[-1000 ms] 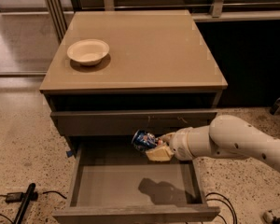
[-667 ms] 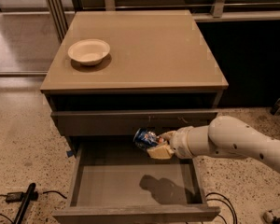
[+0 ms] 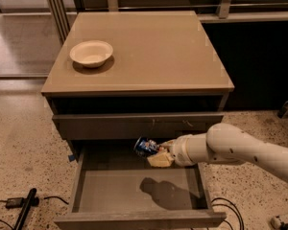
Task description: Place pepsi can into middle drawer
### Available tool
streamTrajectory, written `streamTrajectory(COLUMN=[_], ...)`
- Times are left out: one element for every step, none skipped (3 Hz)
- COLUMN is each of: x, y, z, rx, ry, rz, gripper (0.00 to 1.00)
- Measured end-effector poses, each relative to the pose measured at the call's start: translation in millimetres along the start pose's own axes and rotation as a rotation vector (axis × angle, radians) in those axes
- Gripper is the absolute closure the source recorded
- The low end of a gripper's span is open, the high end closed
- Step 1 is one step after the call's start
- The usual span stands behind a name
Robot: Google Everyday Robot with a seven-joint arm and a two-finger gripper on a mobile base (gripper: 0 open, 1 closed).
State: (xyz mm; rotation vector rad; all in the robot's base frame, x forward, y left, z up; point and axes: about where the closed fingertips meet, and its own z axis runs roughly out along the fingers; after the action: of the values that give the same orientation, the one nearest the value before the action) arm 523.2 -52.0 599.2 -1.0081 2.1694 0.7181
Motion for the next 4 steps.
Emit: streamTrajectory(x=[35, 62, 88, 101], y=[-12, -20, -34, -44], z=[46, 73, 106, 127], rx=[-0.013, -0.005, 0.033, 0.084], ry=[0.046, 0.066, 0.062, 0.074], rz=[0.097, 0.149, 0.159, 0.147], gripper=[1.0, 1.0, 1.0, 1.0])
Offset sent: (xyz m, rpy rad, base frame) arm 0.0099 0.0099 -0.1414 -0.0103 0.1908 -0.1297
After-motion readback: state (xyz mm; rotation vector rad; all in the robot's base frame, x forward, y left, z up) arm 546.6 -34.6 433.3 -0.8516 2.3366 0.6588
